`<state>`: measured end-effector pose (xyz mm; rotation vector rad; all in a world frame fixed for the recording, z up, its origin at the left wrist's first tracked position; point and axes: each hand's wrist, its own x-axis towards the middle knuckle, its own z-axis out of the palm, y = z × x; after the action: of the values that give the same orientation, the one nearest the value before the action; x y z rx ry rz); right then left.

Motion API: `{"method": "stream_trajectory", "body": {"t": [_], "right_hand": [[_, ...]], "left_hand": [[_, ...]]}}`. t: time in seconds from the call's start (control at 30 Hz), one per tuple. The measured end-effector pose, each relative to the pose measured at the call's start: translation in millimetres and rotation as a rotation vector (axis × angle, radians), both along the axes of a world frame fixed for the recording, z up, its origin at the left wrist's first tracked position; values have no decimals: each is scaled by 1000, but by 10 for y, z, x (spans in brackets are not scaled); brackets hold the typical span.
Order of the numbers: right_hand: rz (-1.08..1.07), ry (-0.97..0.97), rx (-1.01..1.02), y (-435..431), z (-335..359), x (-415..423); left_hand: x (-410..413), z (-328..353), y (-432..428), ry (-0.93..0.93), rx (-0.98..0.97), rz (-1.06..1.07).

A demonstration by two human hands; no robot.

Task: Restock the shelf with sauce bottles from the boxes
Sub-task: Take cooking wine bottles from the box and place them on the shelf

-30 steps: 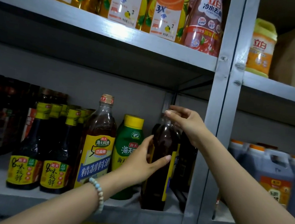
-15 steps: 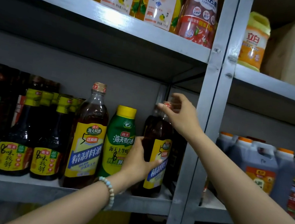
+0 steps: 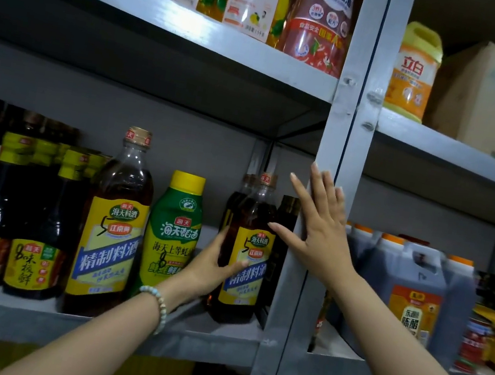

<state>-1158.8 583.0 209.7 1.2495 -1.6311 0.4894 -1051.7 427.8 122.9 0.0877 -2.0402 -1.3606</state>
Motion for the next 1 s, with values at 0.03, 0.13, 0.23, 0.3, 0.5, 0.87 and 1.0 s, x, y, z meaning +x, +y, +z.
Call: {"method": "stream_trajectory", "body": {"t": [0.03, 0.13, 0.23, 0.3, 0.5, 0.87, 1.0], "right_hand": [[2, 2, -3, -3, -1, -6], [1, 15, -10, -16, -7, -17], [5, 28, -22, -22, -12, -34], [6, 35, -27, -21, -14, -33], [18, 43, -44, -26, -12, -55], [29, 70, -74, -50, -24, -68], [30, 60, -65, -40, -19, -66]], "left_hand": [[9, -12, -9, -18, -44, 16], [8, -30, -47, -57, -173, 160], [-75, -53, -139, -66, -160, 165], [-135, -78, -190, -73, -135, 115], [-319, -176, -221, -8, -3, 7], [-494, -260, -407, -40, -62, 28], [-499, -248, -346, -59, -75, 12]]}}
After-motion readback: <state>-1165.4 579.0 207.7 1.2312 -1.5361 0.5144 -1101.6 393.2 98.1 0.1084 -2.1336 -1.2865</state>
